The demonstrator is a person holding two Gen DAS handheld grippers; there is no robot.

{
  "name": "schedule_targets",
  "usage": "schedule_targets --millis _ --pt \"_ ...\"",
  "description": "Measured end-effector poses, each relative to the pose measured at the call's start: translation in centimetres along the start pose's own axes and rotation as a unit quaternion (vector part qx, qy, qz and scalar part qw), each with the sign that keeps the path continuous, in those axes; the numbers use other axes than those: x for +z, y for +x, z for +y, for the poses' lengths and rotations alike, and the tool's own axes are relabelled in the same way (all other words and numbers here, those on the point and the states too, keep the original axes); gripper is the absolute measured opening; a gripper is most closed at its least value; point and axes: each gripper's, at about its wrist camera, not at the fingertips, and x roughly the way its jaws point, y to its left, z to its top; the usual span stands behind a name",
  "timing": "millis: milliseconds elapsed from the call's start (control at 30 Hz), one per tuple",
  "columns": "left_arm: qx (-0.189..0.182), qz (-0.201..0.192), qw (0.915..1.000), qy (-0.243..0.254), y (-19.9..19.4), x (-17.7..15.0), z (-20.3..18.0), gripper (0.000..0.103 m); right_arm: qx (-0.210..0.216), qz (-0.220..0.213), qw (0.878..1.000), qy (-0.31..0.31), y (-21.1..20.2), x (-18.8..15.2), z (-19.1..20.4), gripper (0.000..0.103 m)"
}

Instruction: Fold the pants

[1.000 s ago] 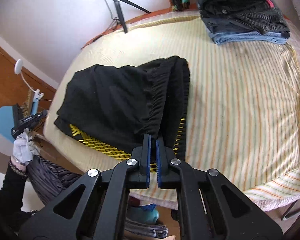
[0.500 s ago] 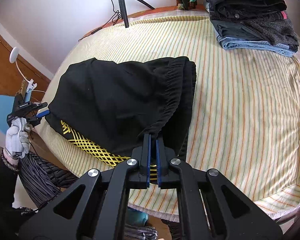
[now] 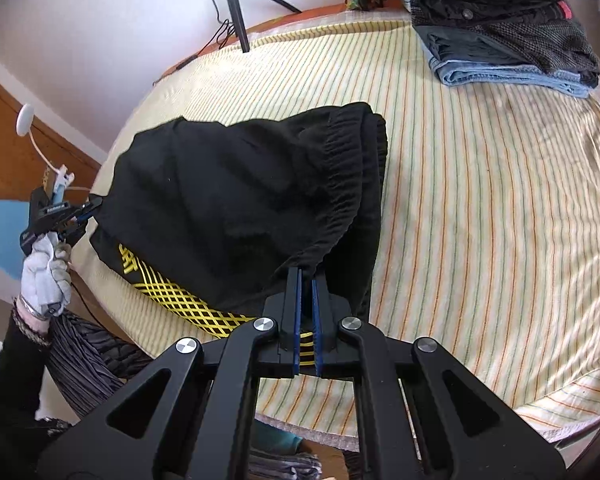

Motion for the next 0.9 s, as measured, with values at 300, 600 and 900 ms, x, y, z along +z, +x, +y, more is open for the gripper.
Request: schedule_targets --millis 300,600,900 --pt "0.005 -0.036 0.9982 0.048 -4.8 -1.1 -1.1 0.0 0.018 -0.019 1.0 -0.004 -3.1 -0.7 0.7 0.005" --pt "0.047 -0.015 0.9985 0.024 -3.5 -2.1 2.3 0.0 0.023 0.036 0.999 0.003 -0.5 -3.3 0.9 0.005" --pt "0.082 0.007 0.9959 0.036 -4.3 -2.3 3.1 0.012 -0.008 0.062 0.998 0.007 1.3 -2.9 -1.1 0.005"
